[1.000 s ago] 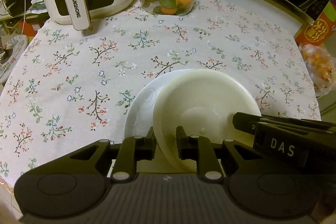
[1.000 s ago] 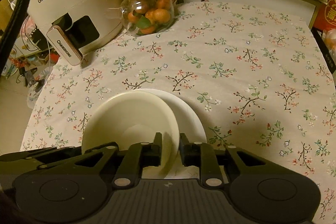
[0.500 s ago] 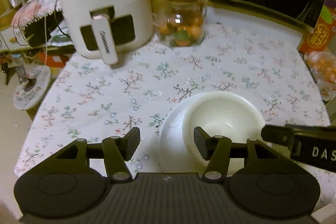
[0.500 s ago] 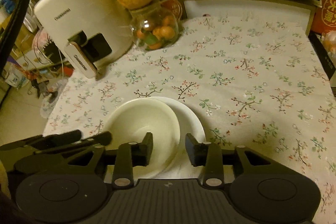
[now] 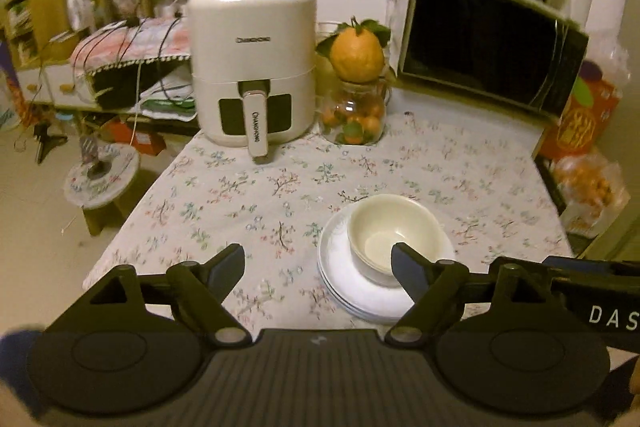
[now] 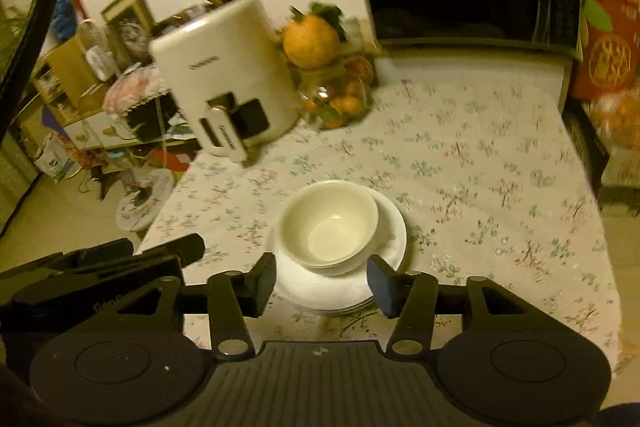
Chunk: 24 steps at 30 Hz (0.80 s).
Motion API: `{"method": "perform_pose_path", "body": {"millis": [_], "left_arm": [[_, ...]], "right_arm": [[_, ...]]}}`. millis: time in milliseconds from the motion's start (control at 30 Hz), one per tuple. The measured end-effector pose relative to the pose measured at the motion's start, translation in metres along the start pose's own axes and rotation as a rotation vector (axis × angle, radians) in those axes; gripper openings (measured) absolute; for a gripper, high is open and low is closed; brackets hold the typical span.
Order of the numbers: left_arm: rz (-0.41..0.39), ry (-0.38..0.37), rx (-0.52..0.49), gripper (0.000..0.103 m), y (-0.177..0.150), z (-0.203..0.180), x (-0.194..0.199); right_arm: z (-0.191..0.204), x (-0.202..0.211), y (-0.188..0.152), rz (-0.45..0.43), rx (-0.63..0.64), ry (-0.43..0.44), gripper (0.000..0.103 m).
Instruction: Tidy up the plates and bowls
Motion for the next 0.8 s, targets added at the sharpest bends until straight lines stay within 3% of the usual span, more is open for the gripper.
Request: {"method": "perform_pose_path", "body": {"millis": [133,267,533,600,800], "left_arm": [[-0.003,-0.018,0.055,0.079,-0.008,0.004,0.02],[-0.034,-0.007,0.015,0.081,-0.008,0.002,0.035],[-0.086,-0.003,-0.065,0.097,-0.004,0.002,0.065],[-0.084,0.002,-0.073,0.103,-0.004,0.003,0.068],[-0.029,-0.01,-0.065,0.103,-0.006,0.004,0.07]], "right_arm": [[0.01,0.026,-0.006,-0.019,0.055,-0.012,0.057],[0.019,0.047,-0.013,-0.044,0.058,-0.024,0.062],[0.019,0.072,-0.024,-0.072,0.026,-0.031,0.076],[0.02,0.079,-0.023,-0.081,0.042,-0.037,0.083],[0.02,0.09,-0.019,-0.086,0.062,-0.033,0.097]]}}
Point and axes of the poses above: each gripper's, at about its wrist camera, not at the fingertips, and x roughly against the way its jaws point, z to its left, y to its top, the point moved 5 cm from there along -x, roughly the way its jaws point, and after that the axes turned 2 degrees about x, right-handed, at the moved point
